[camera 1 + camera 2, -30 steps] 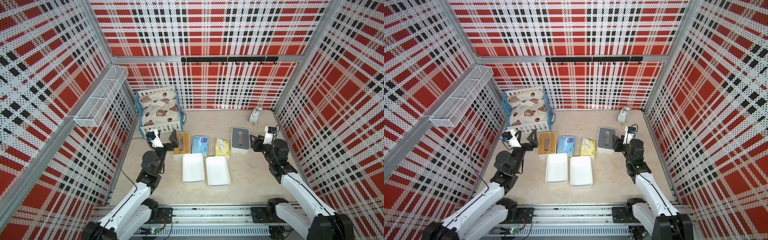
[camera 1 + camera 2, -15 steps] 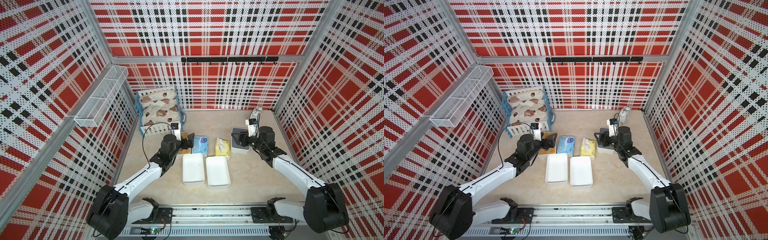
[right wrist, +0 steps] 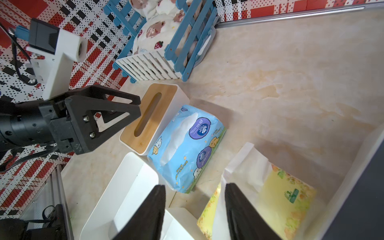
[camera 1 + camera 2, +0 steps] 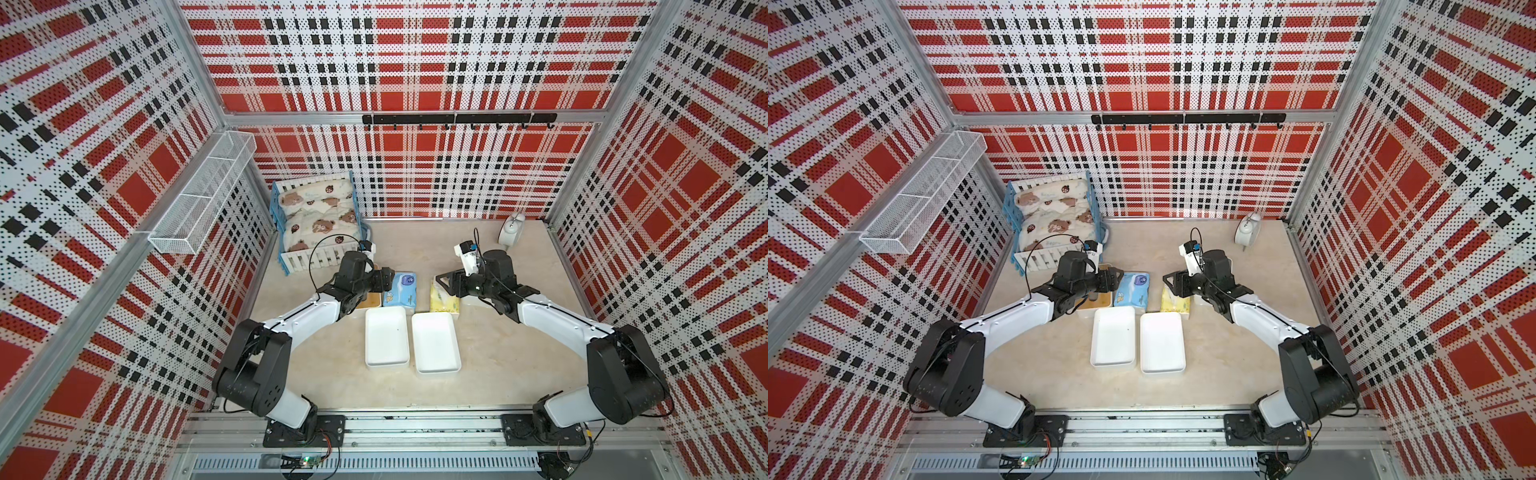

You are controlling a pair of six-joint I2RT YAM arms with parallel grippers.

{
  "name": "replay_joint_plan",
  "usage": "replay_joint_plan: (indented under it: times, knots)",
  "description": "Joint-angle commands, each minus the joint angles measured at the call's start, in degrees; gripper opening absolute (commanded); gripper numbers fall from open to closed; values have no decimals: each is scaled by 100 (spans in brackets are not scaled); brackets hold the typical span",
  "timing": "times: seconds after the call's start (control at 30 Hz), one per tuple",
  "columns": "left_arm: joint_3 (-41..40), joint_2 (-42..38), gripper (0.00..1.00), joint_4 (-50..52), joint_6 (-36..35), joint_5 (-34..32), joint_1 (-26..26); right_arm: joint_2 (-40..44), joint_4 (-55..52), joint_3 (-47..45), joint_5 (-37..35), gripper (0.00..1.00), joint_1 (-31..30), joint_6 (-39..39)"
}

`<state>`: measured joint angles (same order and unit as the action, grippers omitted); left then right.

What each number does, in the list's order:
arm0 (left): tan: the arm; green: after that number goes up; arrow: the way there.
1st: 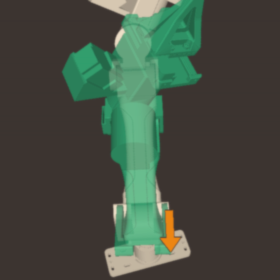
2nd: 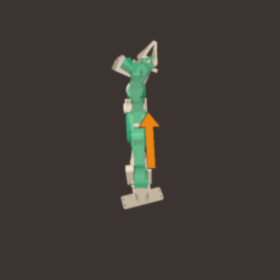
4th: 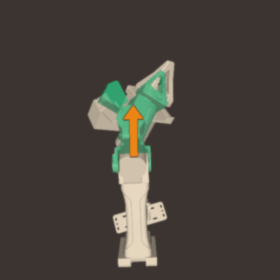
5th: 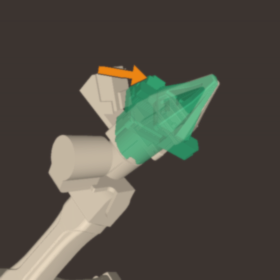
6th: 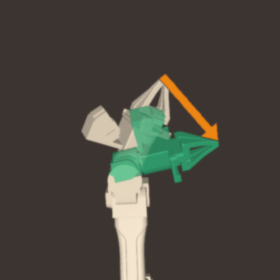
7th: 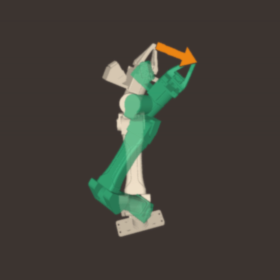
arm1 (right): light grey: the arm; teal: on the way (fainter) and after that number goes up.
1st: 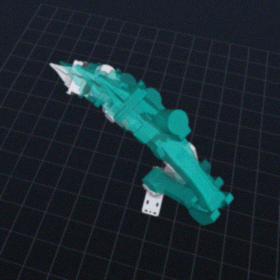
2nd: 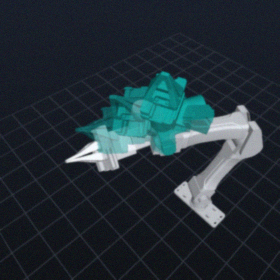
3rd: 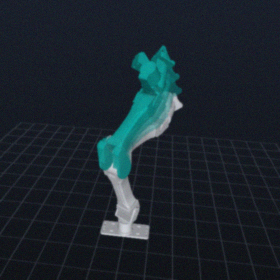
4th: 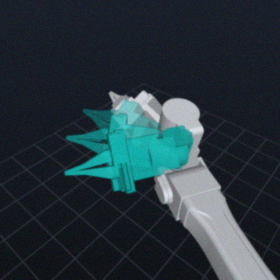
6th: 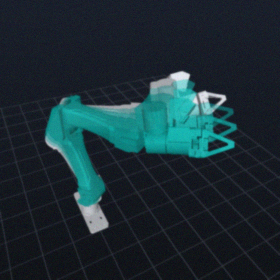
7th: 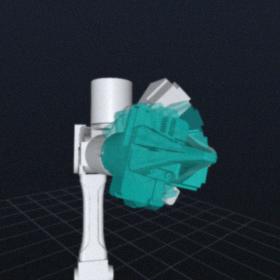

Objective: Put the tissue paper into the tissue box
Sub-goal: Pick up the paper towel from the center of the board.

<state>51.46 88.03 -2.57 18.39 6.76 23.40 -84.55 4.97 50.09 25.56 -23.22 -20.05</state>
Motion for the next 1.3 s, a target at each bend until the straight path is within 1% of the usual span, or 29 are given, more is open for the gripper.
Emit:
replay_joint_plan:
  times: [0.0,0.13,0.23,0.3,0.47,0.53,0.6,0.7,0.8,0.83,0.9,0.93,1.0,1.27]
  knots:
    - [399,148,80,293,-125,-311,68,-61,77,115,-8,51,-51,72]
    - [912,550,78,877,-224,-765,100,-47,135,59,-1,49,-60,95]
    - [1236,764,75,1233,-299,-914,164,-53,138,63,65,48,-64,77]
    - [1343,861,70,1379,-314,-936,213,-19,185,67,193,48,-60,21]
    - [1375,931,68,1452,-319,-1019,312,43,396,58,580,52,-60,-181]
    - [1431,1017,63,1524,-323,-1038,317,35,399,58,582,52,-60,-185]
    - [1544,1113,63,1669,-338,-1125,340,20,365,63,560,51,-62,-161]
    - [1764,1203,63,1960,-397,-1508,432,18,322,54,564,50,-60,-118]
    - [1919,1267,62,2157,-424,-1636,490,29,338,19,634,50,-60,-71]
    - [1952,1292,60,2187,-436,-1650,520,35,347,6,647,49,-60,-69]
    - [2023,1382,50,2279,-450,-1707,569,58,351,-16,636,49,-60,-51]
    - [2055,1445,48,2324,-472,-1734,587,62,347,-30,629,49,-60,-36]
    - [2116,1562,39,2392,-492,-1760,628,70,312,-32,622,48,-60,-3]
    - [2243,1894,38,2589,-508,-1939,811,90,259,-45,641,47,-60,55]
